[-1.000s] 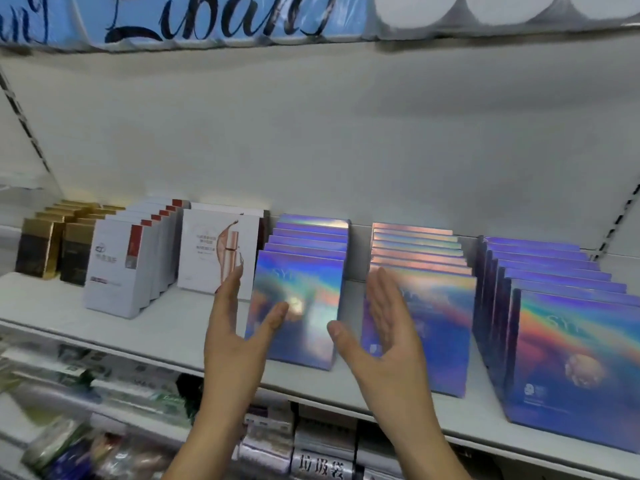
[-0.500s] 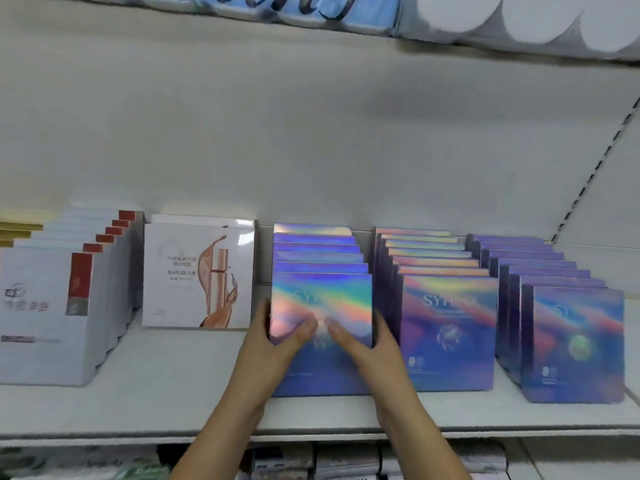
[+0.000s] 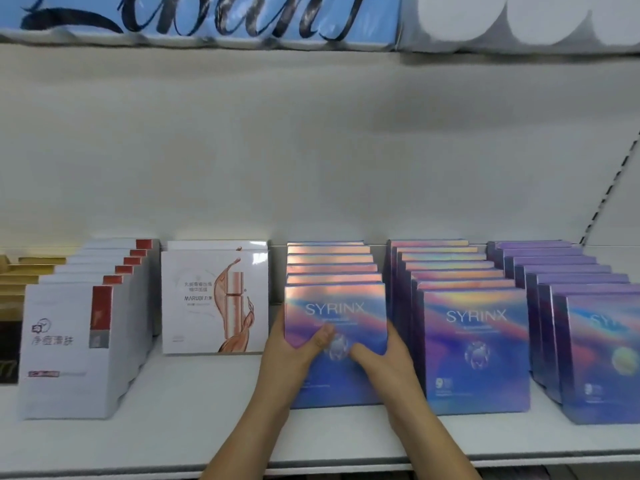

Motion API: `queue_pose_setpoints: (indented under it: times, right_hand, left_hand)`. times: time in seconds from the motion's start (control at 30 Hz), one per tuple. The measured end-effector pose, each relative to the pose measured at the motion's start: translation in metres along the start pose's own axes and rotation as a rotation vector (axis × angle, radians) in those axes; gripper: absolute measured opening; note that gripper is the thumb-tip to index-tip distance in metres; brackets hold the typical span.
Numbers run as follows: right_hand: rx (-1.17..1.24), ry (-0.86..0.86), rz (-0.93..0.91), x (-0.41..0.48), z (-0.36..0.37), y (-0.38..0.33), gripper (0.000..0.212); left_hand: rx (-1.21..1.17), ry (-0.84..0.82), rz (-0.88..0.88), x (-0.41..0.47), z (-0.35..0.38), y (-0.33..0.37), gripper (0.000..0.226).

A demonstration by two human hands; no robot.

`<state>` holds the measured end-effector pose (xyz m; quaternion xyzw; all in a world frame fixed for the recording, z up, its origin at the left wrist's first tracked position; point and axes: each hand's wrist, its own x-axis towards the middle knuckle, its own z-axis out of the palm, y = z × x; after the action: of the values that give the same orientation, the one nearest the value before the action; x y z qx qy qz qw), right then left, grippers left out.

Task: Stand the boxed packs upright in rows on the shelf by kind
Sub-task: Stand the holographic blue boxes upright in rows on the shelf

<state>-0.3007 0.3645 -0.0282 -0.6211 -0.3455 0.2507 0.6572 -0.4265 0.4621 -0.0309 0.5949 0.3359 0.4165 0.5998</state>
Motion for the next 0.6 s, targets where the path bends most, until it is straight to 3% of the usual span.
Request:
queue_pose_setpoints:
  times: [0.27, 0.43, 0.6]
  right_hand:
    - [-0.063, 0.011, -0.021, 0.005, -0.005, 0.001, 0.070]
    - [0.017, 0.043, -0.073, 0.009, 0.006, 0.005, 0.045]
    - [0.040, 0.052, -0.096, 0.006, 0.007, 0.004, 0.050]
  left_hand:
    - [-0.037, -0.043, -0.061, 0.003, -0.010, -0.003, 0.071]
    - [-0.069, -0.079, -0.097, 0.001, -0.007, -0.002, 0.066]
    - [-0.080, -0.089, -0.045, 0.001, -0.007, -0.005, 0.064]
